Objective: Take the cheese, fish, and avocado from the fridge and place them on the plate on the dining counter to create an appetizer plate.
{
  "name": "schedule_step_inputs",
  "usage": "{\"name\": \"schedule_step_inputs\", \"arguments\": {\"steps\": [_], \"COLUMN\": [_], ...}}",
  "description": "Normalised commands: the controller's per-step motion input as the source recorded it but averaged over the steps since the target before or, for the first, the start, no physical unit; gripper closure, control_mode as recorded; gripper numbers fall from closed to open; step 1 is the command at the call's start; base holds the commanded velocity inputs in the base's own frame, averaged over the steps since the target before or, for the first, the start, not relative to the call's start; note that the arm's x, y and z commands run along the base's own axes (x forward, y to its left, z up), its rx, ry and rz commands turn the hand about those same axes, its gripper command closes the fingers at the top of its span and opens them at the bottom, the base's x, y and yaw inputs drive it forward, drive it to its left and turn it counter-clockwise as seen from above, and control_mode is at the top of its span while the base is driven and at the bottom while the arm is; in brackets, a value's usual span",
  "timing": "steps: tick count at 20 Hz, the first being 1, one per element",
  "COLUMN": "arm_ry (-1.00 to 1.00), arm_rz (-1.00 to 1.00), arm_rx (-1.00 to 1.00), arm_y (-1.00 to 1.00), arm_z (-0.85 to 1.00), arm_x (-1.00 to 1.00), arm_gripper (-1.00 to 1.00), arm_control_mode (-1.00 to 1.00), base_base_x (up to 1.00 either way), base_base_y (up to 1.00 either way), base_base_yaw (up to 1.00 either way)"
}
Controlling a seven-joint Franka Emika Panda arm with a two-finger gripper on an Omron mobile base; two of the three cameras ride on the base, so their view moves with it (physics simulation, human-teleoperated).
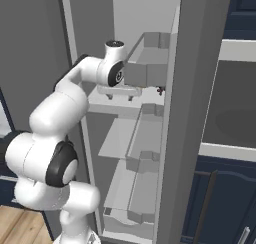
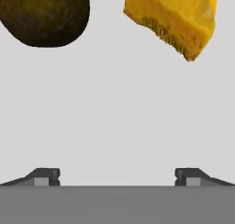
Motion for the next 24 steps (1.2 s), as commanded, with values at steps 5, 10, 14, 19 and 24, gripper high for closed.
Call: {"name": "schedule_step_inputs", "arguments": {"steps": [5,10,14,19,24], "arm_ry": [0.15,0.05,-0.06,-0.25,-0.17], "arm_rz": [0.02,0.06,0.10,0.10,0.13], "arm_rx": [0.00,0.00,0.00,0.00,0.00], "arm_y": [-0.25,-0.13,-0.01,-0.05,-0.05], "arm_z": [0.00,0.00,-0.10,-0.55,-0.52], "arm_x": [0.39,0.44,0.46,0.25,0.29], "arm_gripper": [-1.00,-1.00,-1.00,-1.00,-1.00], "arm_control_mode": [-1.00,-1.00,-1.00,-1.00,-1.00], "base_base_x": [0.00,0.00,0.00,0.00,0.00], "base_base_y": [0.00,0.00,0.00,0.00,0.00], "base_base_yaw": [0.00,0.00,0.00,0.00,0.00]}}
